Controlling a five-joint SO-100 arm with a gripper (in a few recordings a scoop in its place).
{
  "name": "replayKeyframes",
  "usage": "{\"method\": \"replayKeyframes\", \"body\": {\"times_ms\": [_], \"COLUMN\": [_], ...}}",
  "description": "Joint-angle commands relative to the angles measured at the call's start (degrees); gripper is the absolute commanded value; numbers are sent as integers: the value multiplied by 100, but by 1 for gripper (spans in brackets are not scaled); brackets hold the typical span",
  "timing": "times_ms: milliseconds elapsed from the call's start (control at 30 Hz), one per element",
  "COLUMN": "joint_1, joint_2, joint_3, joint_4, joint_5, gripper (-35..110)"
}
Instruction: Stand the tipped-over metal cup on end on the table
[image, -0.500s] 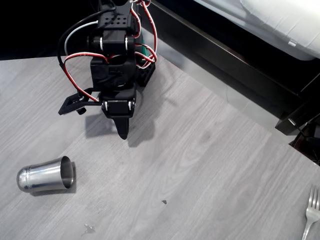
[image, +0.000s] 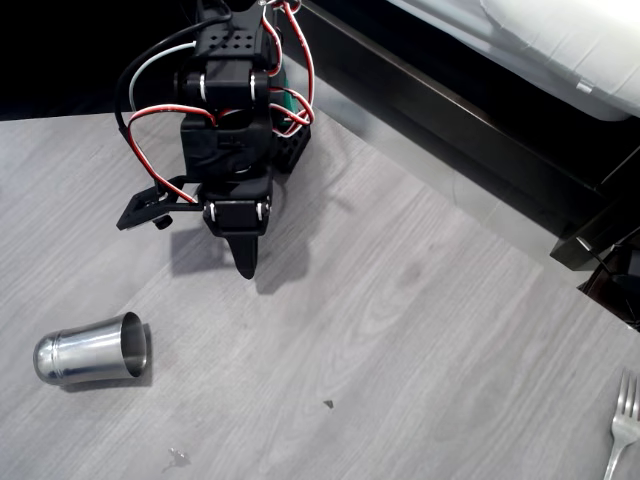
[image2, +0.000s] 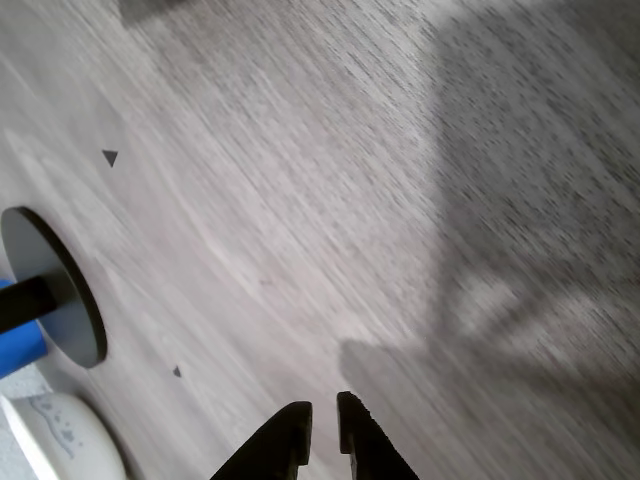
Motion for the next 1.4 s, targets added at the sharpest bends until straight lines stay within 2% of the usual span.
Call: {"method": "replayKeyframes", "body": {"times_ms": [0, 633, 767, 933, 1133, 1233, 1300, 1367], "joint_1": [26, -70, 264, 1230, 2127, 2505, 2769, 2997], "joint_2": [167, 167, 167, 158, 141, -677, -2188, -4131], "joint_3": [-26, -26, -26, -79, -1204, -1986, -2821, -4210], "joint_4": [26, 35, 0, -141, -79, -756, -1380, -1389], "joint_5": [-62, -70, -70, -114, -1573, -2039, -2259, -2470], "gripper": [0, 0, 0, 0, 0, 0, 0, 0]}}
